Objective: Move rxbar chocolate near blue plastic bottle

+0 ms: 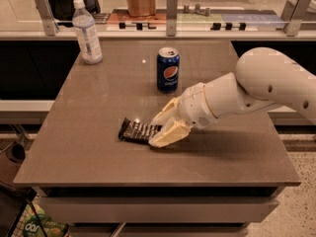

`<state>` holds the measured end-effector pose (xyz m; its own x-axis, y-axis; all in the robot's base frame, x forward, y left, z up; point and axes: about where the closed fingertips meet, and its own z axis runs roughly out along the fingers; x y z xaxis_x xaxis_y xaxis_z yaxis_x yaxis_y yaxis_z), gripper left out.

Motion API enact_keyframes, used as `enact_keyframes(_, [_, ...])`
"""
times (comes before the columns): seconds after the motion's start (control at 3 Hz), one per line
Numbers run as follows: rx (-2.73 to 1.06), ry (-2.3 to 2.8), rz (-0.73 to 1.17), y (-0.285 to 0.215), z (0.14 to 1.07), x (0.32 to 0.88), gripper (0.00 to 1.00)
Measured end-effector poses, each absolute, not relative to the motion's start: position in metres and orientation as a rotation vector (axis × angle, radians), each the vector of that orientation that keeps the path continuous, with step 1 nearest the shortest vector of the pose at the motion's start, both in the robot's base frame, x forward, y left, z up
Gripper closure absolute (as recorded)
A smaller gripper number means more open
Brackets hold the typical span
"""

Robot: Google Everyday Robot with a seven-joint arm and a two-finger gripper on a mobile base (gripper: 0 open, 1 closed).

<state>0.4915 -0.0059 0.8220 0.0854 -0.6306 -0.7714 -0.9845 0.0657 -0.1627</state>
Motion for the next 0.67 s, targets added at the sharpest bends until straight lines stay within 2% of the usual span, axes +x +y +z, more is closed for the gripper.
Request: enact_keyframes(0.67, [-1.643,1.624,0.621,-0.006,0.8227,0.4916,1.0])
